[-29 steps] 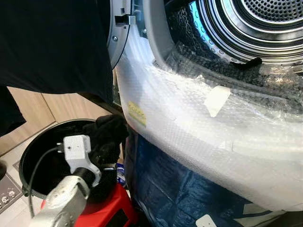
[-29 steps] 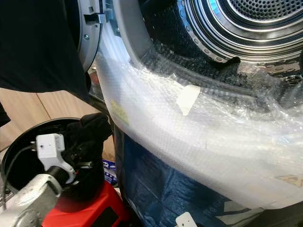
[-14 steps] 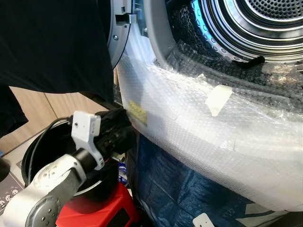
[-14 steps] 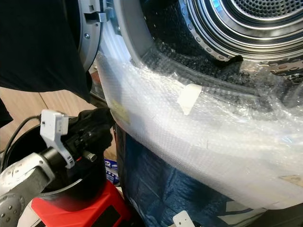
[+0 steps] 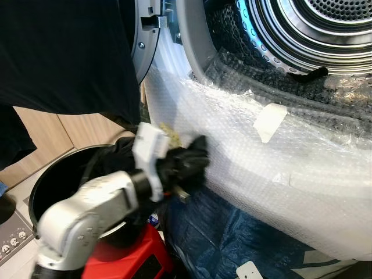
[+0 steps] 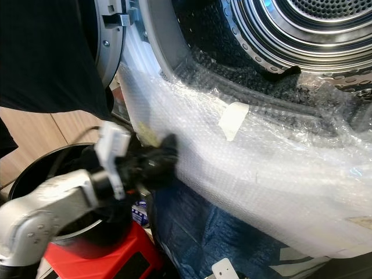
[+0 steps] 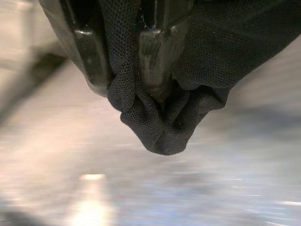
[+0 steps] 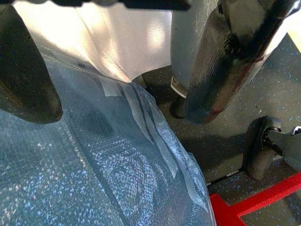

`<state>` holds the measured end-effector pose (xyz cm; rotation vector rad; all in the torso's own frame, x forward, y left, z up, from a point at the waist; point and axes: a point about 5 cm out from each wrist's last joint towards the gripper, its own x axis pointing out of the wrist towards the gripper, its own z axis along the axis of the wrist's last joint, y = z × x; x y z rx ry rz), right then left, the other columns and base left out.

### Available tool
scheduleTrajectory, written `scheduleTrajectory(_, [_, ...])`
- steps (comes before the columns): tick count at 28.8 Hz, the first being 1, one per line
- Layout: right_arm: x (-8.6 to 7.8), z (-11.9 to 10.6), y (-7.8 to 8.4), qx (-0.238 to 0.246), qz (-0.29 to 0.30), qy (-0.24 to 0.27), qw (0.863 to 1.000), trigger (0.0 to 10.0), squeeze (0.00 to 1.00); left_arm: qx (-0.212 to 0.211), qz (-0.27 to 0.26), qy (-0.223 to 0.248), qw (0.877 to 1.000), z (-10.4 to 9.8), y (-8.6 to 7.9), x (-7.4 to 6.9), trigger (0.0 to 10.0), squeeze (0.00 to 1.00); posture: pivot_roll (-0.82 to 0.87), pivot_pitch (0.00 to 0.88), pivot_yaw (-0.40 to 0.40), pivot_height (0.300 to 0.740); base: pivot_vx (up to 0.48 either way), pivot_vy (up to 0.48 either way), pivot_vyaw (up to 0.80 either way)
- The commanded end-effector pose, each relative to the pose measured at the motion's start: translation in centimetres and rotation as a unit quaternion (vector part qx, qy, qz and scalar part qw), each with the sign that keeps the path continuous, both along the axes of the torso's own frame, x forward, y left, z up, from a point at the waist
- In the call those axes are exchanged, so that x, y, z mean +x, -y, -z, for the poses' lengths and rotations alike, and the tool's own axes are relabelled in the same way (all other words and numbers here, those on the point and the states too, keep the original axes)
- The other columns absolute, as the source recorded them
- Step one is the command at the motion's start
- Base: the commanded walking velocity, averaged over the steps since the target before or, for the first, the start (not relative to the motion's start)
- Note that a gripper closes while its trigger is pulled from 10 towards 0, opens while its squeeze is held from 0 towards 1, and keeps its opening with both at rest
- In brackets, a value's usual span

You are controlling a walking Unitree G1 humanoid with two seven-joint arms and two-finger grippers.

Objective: Clothes washing

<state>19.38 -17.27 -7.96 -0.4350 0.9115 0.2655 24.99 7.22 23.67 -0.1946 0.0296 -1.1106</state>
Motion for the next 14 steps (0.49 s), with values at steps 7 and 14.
scheduleTrajectory(7, [-0.7, 0.3, 0.0, 0.006, 0.005, -0.009, 1.0, 10.0, 0.0, 0.07, 0.262, -0.006, 0.962, 2.7, 0.2, -5.5, 0.0, 0.0, 0.14, 0.131, -0.012, 0.74, 0.0, 0.0, 0.0])
scheduleTrajectory(14, [-0.4, 0.2, 0.2, 0.007, 0.01, -0.001, 1.0, 10.0, 0.0, 0.041, 0.276, -0.001, 0.96, 1.7, 0.3, -5.4, 0.0, 0.0, 0.13, 0.134, 0.0, 0.74, 0.0, 0.0, 0.0])
